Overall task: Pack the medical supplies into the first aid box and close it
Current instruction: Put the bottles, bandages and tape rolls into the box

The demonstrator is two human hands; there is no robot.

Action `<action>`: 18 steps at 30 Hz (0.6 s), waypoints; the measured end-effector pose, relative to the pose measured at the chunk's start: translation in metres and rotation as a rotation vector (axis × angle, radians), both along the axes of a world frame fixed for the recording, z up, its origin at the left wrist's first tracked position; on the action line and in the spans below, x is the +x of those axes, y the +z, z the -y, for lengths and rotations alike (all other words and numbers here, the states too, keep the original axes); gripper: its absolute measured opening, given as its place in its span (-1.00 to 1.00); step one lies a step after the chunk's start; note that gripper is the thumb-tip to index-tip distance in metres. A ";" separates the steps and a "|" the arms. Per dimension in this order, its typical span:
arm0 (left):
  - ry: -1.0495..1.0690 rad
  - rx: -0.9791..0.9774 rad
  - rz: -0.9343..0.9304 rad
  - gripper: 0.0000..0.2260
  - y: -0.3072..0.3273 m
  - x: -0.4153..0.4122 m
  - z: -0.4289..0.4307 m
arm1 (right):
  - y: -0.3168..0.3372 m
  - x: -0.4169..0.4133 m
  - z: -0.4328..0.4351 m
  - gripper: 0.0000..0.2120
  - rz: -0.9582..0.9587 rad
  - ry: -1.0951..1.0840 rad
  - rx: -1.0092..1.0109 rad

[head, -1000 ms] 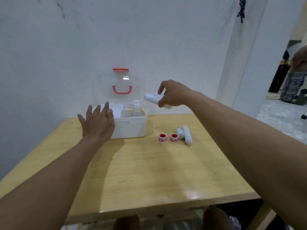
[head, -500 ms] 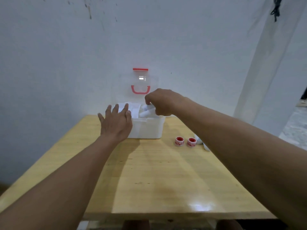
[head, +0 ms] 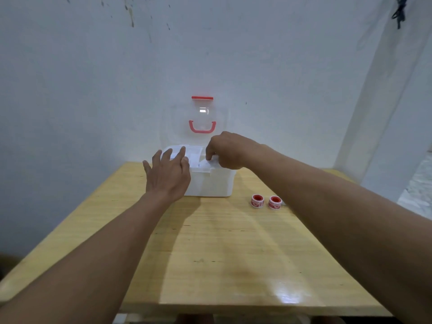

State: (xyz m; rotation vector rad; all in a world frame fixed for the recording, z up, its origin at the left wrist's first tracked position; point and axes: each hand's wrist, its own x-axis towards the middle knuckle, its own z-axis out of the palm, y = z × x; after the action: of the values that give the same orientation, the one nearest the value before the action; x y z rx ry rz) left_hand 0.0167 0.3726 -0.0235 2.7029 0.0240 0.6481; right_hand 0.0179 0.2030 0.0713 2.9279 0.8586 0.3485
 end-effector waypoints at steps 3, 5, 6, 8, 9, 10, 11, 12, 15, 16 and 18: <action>-0.003 -0.003 0.001 -0.53 0.000 0.000 0.000 | -0.002 0.003 0.004 -0.63 0.011 0.004 0.012; -0.002 -0.010 0.004 -0.53 -0.001 0.001 0.000 | -0.003 0.004 0.006 -0.64 0.036 -0.001 -0.002; -0.002 -0.012 0.006 -0.53 -0.001 0.000 0.000 | -0.003 0.004 0.006 -0.64 0.043 0.000 -0.023; -0.003 -0.012 0.010 -0.53 -0.001 0.000 0.000 | -0.002 0.004 0.005 -0.65 0.043 0.009 -0.064; -0.003 -0.013 0.011 -0.53 -0.001 0.000 0.000 | -0.002 0.005 0.004 -0.64 0.034 0.009 -0.072; -0.003 -0.015 0.012 -0.53 -0.001 0.001 0.000 | -0.002 0.005 0.003 -0.64 0.022 0.005 -0.074; -0.003 -0.018 0.012 -0.53 -0.001 0.000 0.000 | -0.003 0.005 0.003 -0.64 0.015 0.001 -0.072; -0.003 -0.021 0.014 -0.53 -0.001 0.000 0.000 | -0.003 0.006 0.002 -0.66 0.018 0.002 -0.071; -0.002 -0.023 0.016 -0.53 -0.001 0.000 0.000 | -0.004 0.006 0.001 -0.71 0.049 0.017 -0.114; -0.001 -0.023 0.016 -0.54 -0.001 0.000 0.000 | -0.003 0.006 0.001 -0.71 0.055 0.020 -0.135; -0.001 -0.020 0.017 -0.54 -0.001 0.000 0.000 | -0.004 0.006 0.000 -0.70 0.066 0.019 -0.179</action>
State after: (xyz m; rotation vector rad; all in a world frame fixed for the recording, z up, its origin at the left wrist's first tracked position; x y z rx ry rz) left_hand 0.0163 0.3722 -0.0246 2.6775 0.0242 0.6664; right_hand 0.0237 0.2029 0.0668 2.7308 0.8608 0.3476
